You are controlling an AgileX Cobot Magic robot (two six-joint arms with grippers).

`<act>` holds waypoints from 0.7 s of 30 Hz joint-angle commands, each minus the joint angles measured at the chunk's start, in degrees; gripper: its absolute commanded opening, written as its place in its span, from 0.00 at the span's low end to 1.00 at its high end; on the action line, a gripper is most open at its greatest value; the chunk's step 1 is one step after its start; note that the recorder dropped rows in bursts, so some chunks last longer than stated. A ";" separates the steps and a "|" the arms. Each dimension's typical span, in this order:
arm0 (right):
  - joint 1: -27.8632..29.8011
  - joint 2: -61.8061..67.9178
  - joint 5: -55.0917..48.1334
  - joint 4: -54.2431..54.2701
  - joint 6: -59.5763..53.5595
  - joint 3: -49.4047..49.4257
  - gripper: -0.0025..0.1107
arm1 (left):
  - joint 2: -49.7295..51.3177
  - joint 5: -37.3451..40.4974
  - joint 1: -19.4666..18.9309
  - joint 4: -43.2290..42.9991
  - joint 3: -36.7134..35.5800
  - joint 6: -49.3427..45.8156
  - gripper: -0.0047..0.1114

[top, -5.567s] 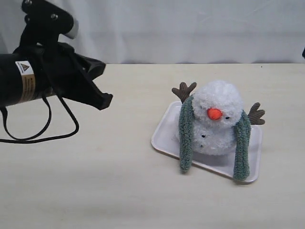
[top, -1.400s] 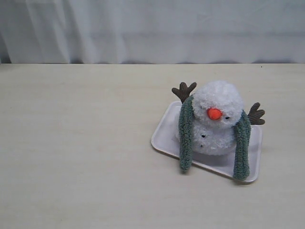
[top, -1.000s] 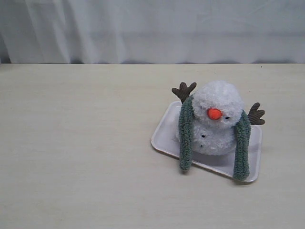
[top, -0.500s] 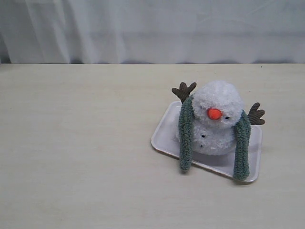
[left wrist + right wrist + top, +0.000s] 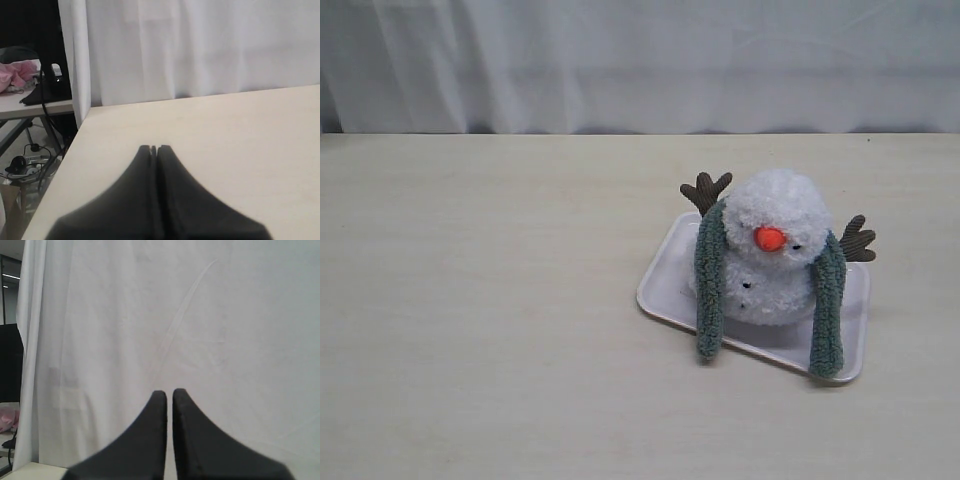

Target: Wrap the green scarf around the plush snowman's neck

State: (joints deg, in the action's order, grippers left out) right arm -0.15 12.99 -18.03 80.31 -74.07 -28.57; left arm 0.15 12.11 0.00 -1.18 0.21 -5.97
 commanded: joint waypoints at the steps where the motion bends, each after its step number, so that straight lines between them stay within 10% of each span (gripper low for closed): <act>1: -0.04 -0.16 0.03 -0.29 0.28 0.32 0.06 | -0.15 5.04 0.00 -0.37 -0.21 -0.19 0.04; 21: -0.04 -0.16 0.03 -0.29 0.28 0.32 0.06 | -0.15 5.59 0.00 -0.69 -0.21 -0.19 0.04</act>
State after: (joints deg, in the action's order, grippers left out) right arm -0.15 12.99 -18.03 80.31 -74.07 -28.57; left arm 0.15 17.96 0.00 -1.52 0.21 -6.18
